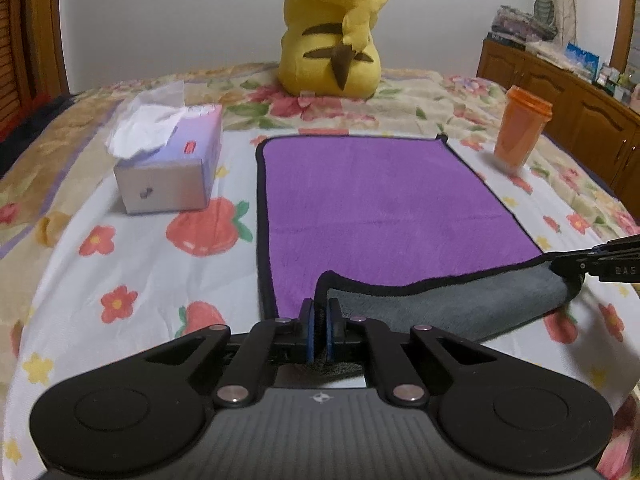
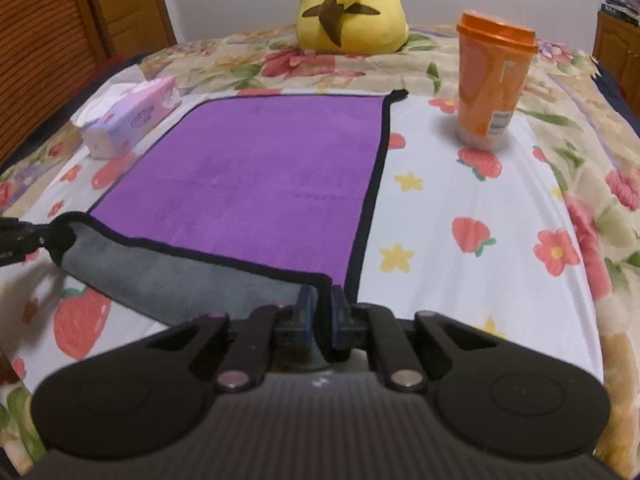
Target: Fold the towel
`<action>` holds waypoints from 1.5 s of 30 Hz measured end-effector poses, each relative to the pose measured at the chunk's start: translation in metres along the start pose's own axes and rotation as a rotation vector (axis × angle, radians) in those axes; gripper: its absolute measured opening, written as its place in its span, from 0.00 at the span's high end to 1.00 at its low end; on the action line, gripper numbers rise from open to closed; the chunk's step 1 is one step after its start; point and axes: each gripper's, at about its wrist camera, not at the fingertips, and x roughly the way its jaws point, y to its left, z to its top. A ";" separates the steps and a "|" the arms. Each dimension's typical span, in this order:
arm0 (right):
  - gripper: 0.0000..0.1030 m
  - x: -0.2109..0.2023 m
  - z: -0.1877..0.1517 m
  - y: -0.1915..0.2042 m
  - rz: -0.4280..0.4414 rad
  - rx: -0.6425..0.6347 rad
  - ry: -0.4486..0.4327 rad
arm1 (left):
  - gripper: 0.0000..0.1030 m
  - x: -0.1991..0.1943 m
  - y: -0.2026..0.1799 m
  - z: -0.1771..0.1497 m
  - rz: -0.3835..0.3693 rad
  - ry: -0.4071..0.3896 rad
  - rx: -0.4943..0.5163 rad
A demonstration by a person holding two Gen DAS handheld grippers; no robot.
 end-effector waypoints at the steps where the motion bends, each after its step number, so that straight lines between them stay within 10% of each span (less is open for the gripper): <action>1: 0.94 -0.001 0.001 0.000 0.004 0.000 -0.008 | 0.91 -0.002 -0.001 0.001 -0.002 -0.009 0.001; 45: 0.96 0.002 0.045 -0.011 0.017 -0.055 -0.276 | 0.92 -0.002 -0.001 0.061 0.002 -0.193 0.049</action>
